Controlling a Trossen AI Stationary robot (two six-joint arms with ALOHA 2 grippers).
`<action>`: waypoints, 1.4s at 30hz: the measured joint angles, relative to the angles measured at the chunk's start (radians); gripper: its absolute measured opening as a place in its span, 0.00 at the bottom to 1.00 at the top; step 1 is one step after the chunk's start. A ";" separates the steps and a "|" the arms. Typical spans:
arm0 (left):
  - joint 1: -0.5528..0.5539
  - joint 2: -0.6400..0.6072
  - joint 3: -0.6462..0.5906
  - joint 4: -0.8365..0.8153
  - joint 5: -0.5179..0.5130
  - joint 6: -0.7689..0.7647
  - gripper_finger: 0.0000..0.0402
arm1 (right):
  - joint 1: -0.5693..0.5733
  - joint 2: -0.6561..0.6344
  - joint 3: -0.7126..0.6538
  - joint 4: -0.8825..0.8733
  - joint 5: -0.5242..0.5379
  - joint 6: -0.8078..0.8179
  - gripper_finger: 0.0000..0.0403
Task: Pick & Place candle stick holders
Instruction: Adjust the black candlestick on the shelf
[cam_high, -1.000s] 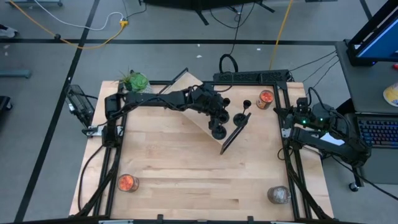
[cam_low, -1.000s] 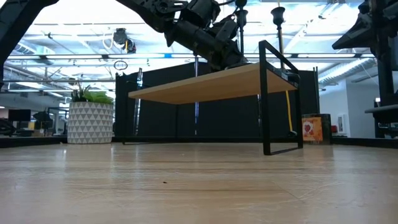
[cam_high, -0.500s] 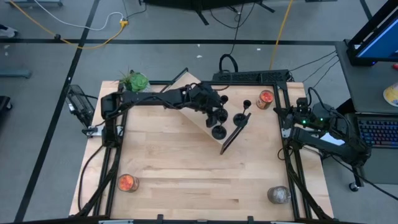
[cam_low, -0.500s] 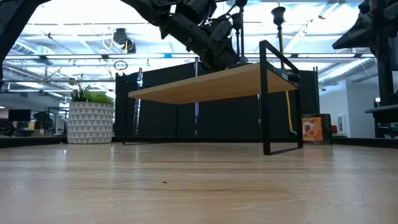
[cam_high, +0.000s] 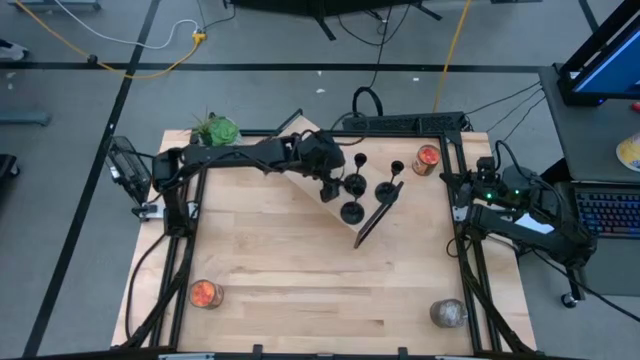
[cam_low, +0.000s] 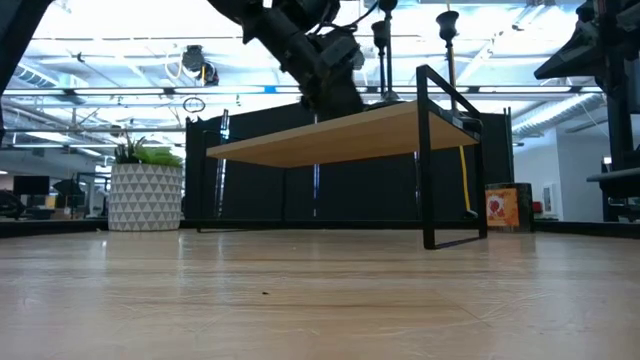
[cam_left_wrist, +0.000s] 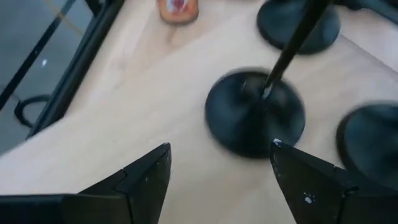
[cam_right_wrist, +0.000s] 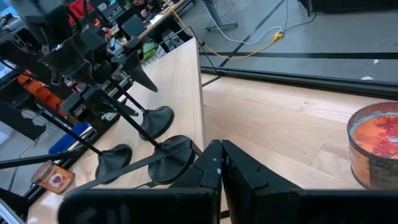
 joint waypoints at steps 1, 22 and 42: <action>0.000 -0.008 -0.001 -0.015 -0.003 0.000 0.70 | 0.000 0.000 0.000 0.001 0.001 0.000 0.00; -0.028 -0.222 -0.092 -0.277 -0.068 -0.217 0.70 | 0.001 0.220 -0.136 0.169 -0.235 0.000 0.00; -0.027 -0.388 -0.202 -0.185 -0.133 -0.274 0.70 | 0.122 0.396 -0.233 0.465 -0.283 0.107 0.00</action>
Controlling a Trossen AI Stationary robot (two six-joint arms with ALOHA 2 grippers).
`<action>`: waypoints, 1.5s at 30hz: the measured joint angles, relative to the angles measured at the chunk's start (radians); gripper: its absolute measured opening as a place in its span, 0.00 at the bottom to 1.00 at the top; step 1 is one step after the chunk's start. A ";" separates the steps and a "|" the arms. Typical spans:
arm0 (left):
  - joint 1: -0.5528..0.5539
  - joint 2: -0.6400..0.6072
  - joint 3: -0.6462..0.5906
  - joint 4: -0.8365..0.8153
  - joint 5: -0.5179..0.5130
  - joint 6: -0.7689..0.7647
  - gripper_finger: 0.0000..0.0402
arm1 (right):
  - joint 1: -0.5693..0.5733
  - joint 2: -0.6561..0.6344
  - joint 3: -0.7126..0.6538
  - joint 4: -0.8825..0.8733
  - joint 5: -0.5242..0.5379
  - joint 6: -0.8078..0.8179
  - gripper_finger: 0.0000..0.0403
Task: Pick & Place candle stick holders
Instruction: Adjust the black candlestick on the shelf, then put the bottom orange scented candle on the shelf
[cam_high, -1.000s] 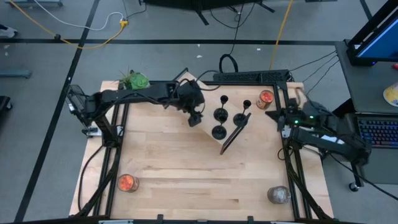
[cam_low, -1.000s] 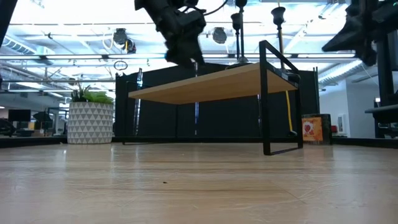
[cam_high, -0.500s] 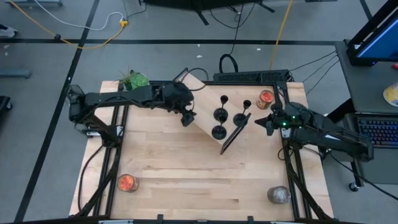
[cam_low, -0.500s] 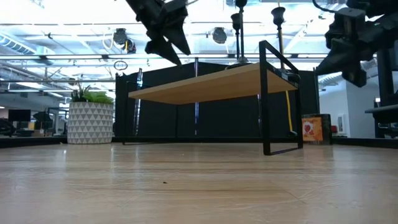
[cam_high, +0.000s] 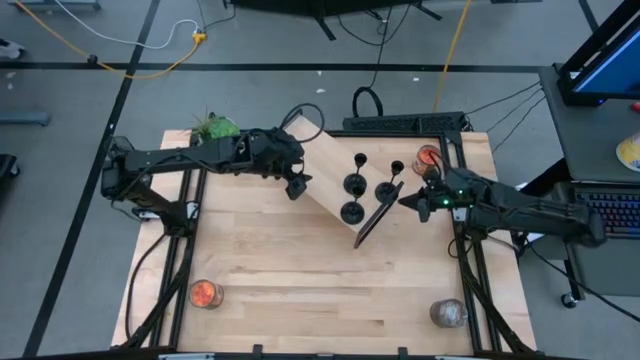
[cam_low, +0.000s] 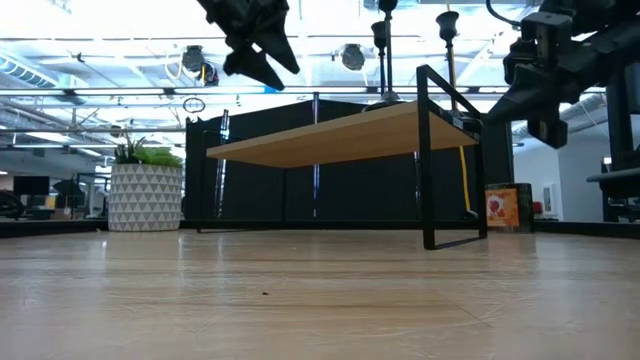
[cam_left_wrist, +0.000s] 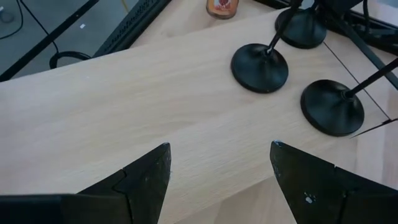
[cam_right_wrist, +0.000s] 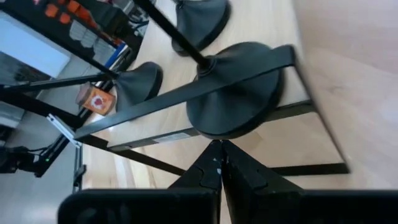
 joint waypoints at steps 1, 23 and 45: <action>0.000 0.000 0.000 0.001 0.000 0.000 0.70 | 0.004 0.007 -0.002 0.009 0.001 0.000 0.00; 0.000 0.001 0.000 -0.004 0.000 0.009 0.70 | 0.007 0.084 -0.003 0.089 0.026 0.007 0.00; -0.003 0.001 0.000 -0.005 0.001 0.014 0.70 | 0.006 0.067 -0.002 0.017 -0.053 0.035 0.00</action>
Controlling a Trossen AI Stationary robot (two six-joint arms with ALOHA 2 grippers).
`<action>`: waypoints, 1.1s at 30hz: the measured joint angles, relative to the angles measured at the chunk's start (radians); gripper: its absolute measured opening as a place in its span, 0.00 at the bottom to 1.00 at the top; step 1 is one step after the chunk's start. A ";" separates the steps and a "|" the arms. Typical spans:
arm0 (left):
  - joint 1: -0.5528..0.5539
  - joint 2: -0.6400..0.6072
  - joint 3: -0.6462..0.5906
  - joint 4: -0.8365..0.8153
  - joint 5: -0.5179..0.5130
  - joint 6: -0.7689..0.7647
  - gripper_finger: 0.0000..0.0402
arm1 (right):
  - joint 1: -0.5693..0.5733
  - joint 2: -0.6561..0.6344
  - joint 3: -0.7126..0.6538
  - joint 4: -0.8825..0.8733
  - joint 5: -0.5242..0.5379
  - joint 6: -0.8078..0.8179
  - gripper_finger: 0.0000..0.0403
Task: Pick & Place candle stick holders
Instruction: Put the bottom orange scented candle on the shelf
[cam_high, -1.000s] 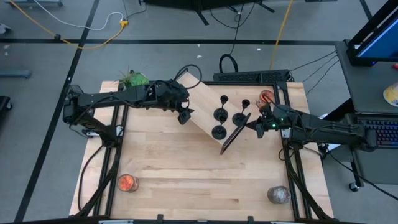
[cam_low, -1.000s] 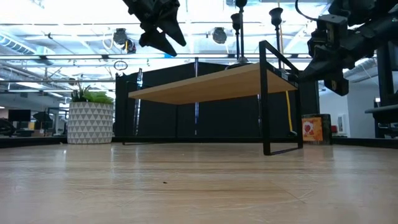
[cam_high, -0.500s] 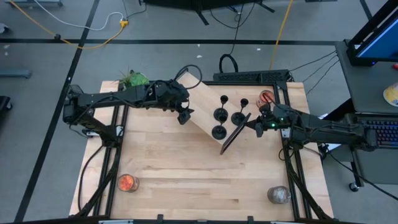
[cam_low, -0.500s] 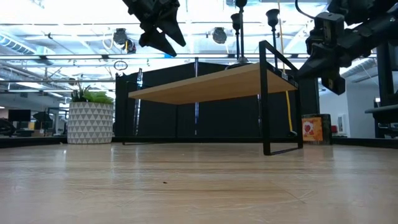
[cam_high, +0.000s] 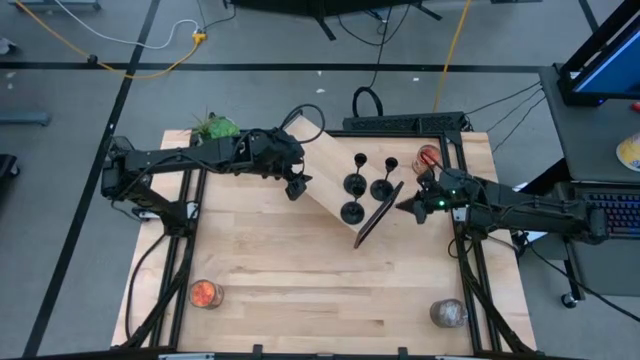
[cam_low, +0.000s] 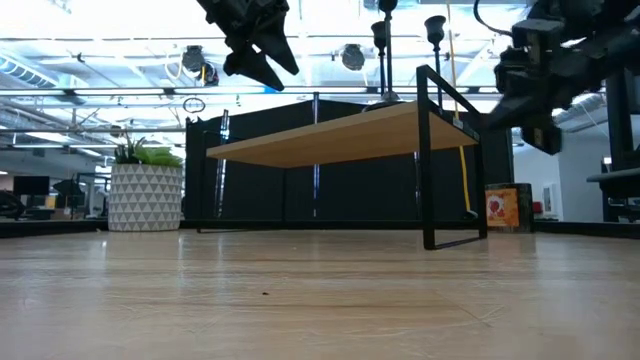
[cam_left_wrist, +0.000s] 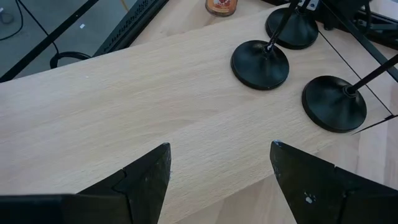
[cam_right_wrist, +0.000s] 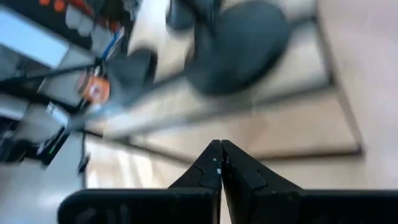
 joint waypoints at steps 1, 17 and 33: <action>-0.002 0.000 0.000 0.000 0.000 -0.001 0.70 | 0.000 -0.018 0.002 -0.049 -0.029 0.014 0.00; -0.152 -0.131 0.001 -0.029 -0.023 -0.106 0.70 | 0.000 -0.163 0.315 -0.775 0.433 0.037 0.00; -0.602 -0.219 -0.001 -0.116 -0.365 -0.425 0.70 | 0.000 -0.170 0.337 -0.810 0.573 -0.129 0.00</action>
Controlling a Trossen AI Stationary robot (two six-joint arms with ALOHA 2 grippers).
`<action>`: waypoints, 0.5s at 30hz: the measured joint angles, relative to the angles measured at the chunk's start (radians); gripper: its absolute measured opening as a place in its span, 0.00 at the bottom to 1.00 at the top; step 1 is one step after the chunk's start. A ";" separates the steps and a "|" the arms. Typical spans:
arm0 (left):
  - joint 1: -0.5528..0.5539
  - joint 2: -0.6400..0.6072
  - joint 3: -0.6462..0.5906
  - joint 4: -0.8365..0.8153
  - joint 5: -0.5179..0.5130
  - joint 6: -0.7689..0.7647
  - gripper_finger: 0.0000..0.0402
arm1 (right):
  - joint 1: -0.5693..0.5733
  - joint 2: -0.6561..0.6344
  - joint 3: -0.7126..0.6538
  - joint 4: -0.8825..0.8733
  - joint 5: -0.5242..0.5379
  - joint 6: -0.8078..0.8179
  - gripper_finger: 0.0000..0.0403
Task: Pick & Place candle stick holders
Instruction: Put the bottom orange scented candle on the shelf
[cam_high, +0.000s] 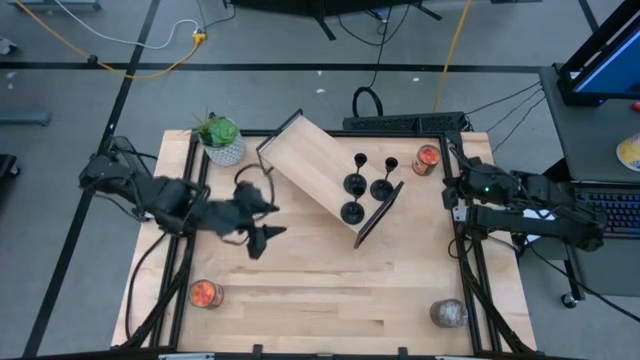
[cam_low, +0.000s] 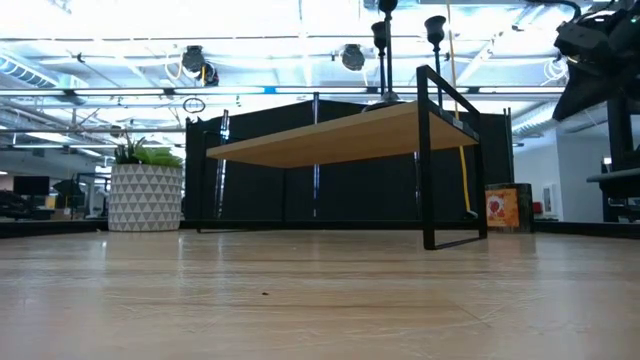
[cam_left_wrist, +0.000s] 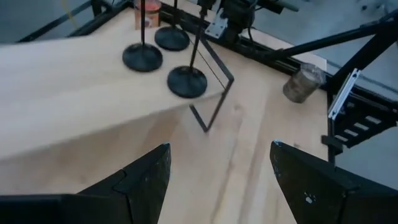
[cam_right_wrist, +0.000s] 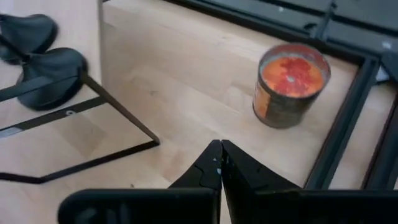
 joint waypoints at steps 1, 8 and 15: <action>-0.030 -0.001 -0.011 -0.001 -0.028 -0.037 0.70 | 0.000 -0.006 0.000 0.009 -0.005 -0.020 0.00; -0.214 -0.019 -0.139 0.019 -0.181 -0.304 0.70 | 0.000 -0.106 0.000 0.067 -0.098 -0.083 0.00; -0.339 -0.046 -0.246 -0.069 -0.113 -0.610 0.70 | 0.000 -0.228 -0.001 0.081 -0.103 -0.108 0.00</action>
